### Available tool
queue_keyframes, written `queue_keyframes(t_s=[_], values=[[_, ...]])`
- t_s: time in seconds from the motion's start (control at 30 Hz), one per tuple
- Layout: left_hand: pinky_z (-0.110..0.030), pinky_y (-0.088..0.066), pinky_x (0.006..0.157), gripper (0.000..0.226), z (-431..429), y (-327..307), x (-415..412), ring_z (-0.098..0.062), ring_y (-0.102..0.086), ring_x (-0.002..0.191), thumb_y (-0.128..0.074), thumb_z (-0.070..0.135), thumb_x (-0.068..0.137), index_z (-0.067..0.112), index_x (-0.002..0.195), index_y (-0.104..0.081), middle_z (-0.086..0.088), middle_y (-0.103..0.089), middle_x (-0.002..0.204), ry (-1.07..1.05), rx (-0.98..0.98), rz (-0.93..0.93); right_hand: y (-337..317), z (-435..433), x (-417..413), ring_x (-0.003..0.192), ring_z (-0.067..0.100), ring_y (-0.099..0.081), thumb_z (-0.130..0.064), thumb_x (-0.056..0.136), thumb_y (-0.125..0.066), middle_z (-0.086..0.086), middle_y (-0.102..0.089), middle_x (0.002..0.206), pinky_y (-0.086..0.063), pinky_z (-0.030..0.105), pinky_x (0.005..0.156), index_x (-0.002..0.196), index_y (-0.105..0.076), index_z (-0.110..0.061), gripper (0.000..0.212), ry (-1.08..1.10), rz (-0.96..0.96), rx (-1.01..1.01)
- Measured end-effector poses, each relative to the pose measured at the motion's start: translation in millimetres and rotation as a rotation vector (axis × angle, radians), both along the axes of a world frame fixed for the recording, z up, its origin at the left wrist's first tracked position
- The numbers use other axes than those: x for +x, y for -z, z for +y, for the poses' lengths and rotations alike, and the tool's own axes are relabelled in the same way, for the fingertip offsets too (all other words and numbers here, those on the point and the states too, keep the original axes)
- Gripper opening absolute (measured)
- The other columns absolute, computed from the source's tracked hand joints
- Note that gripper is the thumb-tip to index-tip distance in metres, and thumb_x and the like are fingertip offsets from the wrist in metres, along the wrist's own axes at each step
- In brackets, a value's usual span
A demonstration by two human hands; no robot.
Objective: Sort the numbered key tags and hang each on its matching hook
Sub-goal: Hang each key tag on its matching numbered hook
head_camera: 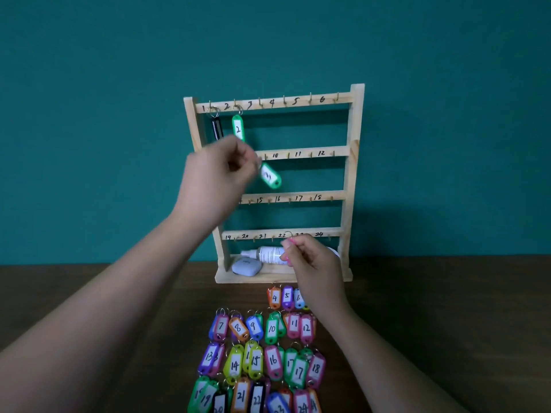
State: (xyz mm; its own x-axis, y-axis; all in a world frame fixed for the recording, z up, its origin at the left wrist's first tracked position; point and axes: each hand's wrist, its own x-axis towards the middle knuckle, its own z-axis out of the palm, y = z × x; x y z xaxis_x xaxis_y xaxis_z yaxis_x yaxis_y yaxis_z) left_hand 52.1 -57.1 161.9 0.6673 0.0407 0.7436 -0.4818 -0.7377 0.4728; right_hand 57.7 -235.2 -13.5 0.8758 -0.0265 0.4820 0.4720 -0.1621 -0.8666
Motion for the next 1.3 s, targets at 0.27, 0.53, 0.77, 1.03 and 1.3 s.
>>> queue_keyframes(t_s=[0.27,0.53,0.77,1.03,1.3], values=[[-0.014,-0.045,0.065,0.008,-4.2,-65.3,21.4,0.001,-0.061,0.065,-0.067,0.029,0.092,0.025,0.09,-0.073,0.014,-0.071,0.074,-0.108,0.092,-0.133,7.2,2.0,1.9,0.081,0.006,-0.071,-0.029,0.106,-0.066,-0.012,-0.074,0.08,-0.056,0.025,0.07,0.095,-0.075,-0.023,0.015,0.021,-0.004,-0.049],[-0.023,-0.04,0.061,0.015,-8.1,-76.4,37.4,-0.005,-0.056,0.061,-0.063,0.032,0.096,0.026,0.095,-0.077,0.013,-0.069,0.074,-0.143,0.122,-0.18,7.6,0.7,3.7,0.078,0.003,-0.071,-0.028,0.106,-0.065,-0.014,-0.075,0.079,-0.055,0.023,0.067,0.093,-0.074,-0.023,0.017,0.023,0.022,-0.078],[-0.037,-0.052,0.075,0.02,-9.3,-79.2,38.6,-0.024,-0.065,0.085,-0.057,0.027,0.098,0.022,0.101,-0.077,0.002,-0.077,0.092,-0.205,0.244,-0.168,6.9,0.6,2.0,0.072,0.0,-0.068,-0.027,0.105,-0.067,-0.014,-0.075,0.078,-0.046,0.013,0.062,0.09,-0.074,-0.022,0.017,0.018,0.025,-0.069],[-0.037,-0.047,0.083,0.02,-3.4,-61.8,25.1,-0.022,-0.058,0.096,-0.059,0.03,0.099,0.018,0.112,-0.069,0.001,-0.068,0.105,-0.191,0.323,-0.341,4.0,-0.3,1.8,0.076,0.006,-0.069,-0.03,0.106,-0.066,-0.01,-0.073,0.079,-0.051,0.017,0.065,0.091,-0.073,-0.024,0.018,0.021,0.006,-0.07],[-0.014,-0.048,0.066,0.01,-9.4,43.4,-4.2,0.001,-0.065,0.075,-0.071,0.032,0.097,0.029,0.088,-0.07,0.019,-0.07,0.08,0.026,0.162,0.054,6.2,1.2,4.1,0.08,0.009,-0.07,-0.033,0.106,-0.065,-0.01,-0.073,0.082,-0.053,0.022,0.068,0.095,-0.074,-0.028,0.016,0.018,-0.018,-0.052]])
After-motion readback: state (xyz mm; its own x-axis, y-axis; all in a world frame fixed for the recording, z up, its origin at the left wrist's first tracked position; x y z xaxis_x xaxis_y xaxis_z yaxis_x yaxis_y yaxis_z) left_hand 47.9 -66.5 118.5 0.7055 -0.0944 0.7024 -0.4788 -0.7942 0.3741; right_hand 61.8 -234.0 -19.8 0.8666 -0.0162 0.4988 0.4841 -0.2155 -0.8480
